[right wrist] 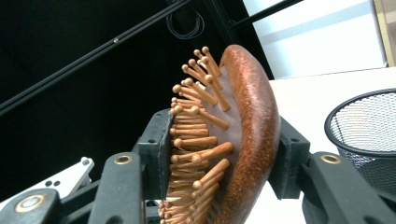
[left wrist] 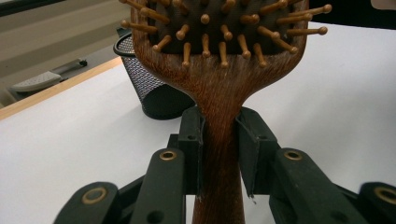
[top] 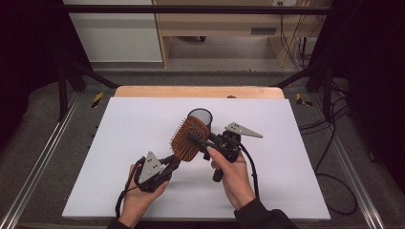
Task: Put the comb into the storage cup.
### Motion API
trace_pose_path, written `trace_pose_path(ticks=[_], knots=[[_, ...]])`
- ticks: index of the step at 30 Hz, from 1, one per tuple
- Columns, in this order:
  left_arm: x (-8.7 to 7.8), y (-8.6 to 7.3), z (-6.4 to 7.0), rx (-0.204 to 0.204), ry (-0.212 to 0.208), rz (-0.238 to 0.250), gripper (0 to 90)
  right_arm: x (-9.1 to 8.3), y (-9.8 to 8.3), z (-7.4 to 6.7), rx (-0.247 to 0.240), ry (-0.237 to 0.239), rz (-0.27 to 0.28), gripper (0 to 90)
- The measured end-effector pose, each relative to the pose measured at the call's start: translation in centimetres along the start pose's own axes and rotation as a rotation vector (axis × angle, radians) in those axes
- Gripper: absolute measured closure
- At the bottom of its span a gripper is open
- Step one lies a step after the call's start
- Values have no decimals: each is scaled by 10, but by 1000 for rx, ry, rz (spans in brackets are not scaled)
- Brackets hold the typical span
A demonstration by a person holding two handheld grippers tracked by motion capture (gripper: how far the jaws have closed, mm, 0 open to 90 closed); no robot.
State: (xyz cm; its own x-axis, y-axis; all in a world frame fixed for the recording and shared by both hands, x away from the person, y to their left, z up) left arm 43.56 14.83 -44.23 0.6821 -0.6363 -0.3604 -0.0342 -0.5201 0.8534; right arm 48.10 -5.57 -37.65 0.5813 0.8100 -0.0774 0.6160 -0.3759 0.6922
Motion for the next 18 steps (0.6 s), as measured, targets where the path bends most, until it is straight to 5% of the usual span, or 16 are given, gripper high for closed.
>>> trace_pose_path(ticks=[5, 9, 18], knots=[[0, -1, -1, -26, 8, 27, 679, 2, 2, -9, -30, -7, -2, 526], [-3, -3, -5, -45, 38, 41, 479, 2, 14, -12, -63, -28, 6, 526], [-23, -12, -26, -147, 146, 69, 203, -2, 44, 1, -76, -88, 21, 526]])
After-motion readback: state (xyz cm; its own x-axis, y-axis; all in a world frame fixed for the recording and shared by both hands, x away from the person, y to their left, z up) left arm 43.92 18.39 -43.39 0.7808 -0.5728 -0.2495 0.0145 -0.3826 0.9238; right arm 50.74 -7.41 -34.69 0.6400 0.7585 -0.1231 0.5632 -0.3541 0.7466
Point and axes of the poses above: each handheld gripper's, and its own axes: x roughly forward along the jaws, y roughly out of its top, z roughly to its right, the point moved 3 cm from there along x, roughly forward along the jaws, and after that the axes turned 15 degrees about x, right-handed, at the moved point
